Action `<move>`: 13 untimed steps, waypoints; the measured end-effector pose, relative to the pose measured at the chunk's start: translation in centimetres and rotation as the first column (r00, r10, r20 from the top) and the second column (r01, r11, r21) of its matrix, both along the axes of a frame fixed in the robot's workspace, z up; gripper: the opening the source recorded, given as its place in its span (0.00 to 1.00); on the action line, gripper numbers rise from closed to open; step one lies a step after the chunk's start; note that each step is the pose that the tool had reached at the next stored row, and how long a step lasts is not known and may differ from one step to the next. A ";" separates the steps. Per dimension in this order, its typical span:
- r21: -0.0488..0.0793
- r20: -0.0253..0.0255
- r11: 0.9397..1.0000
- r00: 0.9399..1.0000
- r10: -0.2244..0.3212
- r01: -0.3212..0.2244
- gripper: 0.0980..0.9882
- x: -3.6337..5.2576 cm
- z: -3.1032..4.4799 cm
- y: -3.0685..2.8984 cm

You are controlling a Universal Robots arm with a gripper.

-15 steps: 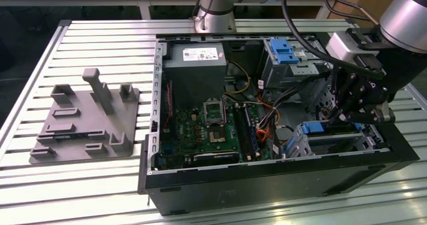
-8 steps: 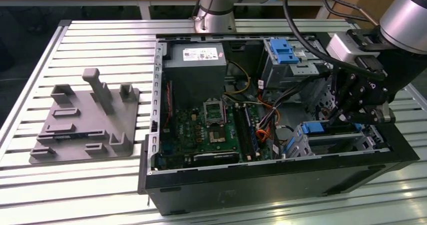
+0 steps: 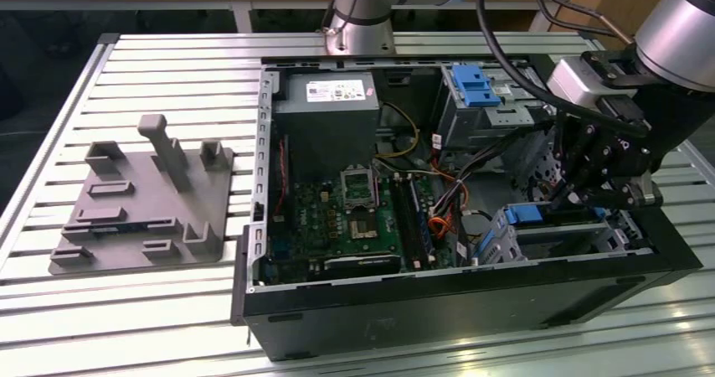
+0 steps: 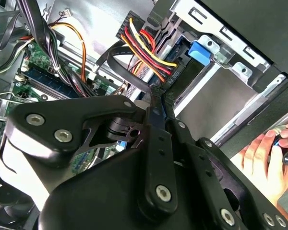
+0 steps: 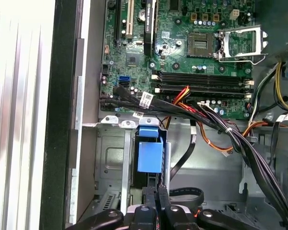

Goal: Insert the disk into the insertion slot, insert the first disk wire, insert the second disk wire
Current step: 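Insert the second disk wire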

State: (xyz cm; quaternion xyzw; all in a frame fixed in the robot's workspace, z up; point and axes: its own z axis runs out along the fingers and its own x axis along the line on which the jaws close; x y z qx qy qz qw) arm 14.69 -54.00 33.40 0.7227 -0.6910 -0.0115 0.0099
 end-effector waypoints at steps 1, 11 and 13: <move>0.000 0.000 1.000 1.000 0.002 -0.002 0.05 0.00 -0.02 0.00; 0.000 0.000 1.000 1.000 0.003 -0.003 0.05 0.00 -0.41 -0.06; 0.000 0.000 1.000 1.000 0.003 -0.003 0.05 0.00 -0.49 -0.10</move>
